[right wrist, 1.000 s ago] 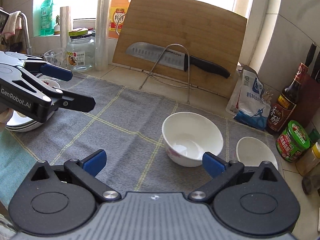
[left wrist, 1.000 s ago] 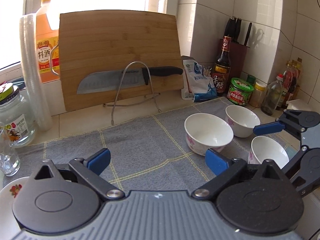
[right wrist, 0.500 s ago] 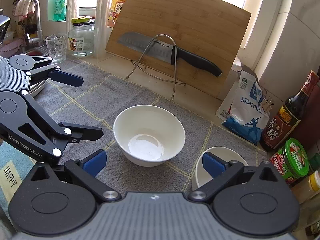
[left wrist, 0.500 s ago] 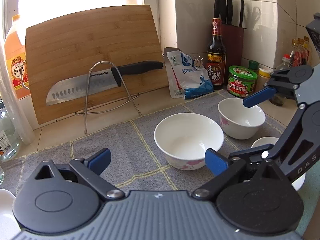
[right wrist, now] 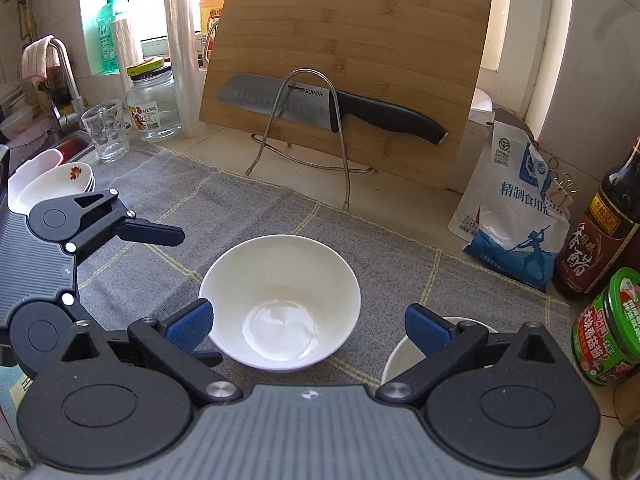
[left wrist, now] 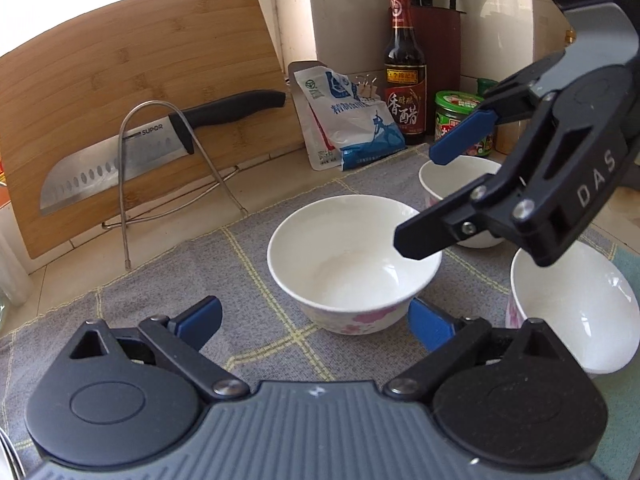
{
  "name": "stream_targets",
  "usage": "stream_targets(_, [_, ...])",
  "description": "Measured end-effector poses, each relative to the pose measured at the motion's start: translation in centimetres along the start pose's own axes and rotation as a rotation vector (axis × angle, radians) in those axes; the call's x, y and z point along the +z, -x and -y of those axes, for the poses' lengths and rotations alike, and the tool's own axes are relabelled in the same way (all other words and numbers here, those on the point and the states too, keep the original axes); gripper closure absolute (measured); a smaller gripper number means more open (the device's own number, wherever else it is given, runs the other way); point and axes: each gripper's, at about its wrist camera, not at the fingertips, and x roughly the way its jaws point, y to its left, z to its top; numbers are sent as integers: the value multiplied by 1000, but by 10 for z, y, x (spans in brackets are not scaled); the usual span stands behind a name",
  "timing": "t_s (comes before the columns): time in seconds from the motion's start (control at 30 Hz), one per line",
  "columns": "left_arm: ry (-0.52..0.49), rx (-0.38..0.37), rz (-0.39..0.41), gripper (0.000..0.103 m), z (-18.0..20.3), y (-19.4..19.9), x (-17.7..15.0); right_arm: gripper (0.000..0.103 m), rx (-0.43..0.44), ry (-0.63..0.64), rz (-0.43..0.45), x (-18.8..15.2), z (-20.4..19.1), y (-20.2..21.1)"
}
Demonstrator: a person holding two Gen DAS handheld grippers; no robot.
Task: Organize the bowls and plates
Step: 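Reach the right tool toward a white pink-flowered bowl on the towel, then close the right tool on the bowl's rim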
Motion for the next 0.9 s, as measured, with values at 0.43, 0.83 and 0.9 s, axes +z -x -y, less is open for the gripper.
stream_targets(0.43, [-12,-86,-17,17,4,-17,3,14,95,-60,-72,17,24,-41])
stream_targets(0.83, [-4,-102,-26,20,5,-21,6,28,166,-80,-121,20,29,-55])
stream_targets(0.9, [-6,-99,-27,20,5,-21,6,28,174,-87,-127,20,31,-57])
